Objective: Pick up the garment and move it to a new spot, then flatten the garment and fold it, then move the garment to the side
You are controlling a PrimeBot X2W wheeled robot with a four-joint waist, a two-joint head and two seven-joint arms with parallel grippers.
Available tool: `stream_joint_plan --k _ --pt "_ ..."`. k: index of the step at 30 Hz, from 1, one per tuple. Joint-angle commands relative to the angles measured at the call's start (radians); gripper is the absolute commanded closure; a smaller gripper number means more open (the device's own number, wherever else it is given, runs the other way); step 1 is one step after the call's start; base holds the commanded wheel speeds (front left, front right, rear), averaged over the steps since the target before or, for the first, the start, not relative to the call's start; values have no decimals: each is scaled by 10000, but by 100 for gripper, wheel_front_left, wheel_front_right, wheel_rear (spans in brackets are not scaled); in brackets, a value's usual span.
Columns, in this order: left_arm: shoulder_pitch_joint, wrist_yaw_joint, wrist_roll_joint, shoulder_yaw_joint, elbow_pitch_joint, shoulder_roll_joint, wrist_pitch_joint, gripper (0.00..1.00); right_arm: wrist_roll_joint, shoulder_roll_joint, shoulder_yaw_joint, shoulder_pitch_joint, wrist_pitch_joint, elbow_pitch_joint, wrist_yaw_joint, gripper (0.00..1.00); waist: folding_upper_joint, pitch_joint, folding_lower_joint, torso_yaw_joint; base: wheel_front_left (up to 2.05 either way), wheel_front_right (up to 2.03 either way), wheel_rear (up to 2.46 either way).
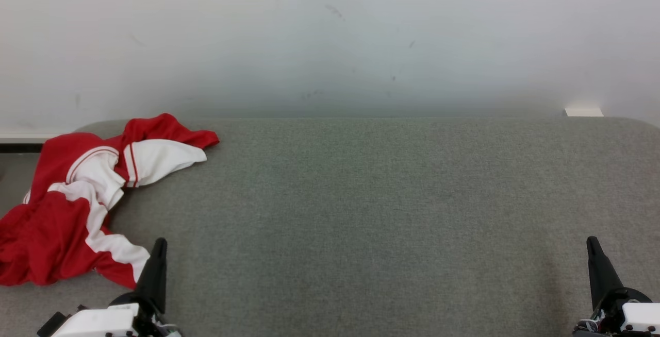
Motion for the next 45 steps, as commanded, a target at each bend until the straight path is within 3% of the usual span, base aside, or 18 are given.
stream_joint_plan --k 1,45 --pt "-74 7 173 13 -2 34 31 100 -16 -68 -39 -79 40 -46 -25 100 0 0 0 0 0 0 0" --pt "-74 7 174 13 -2 34 31 100 -17 -68 -39 -80 40 -46 -25 100 0 0 0 0 0 0 0"
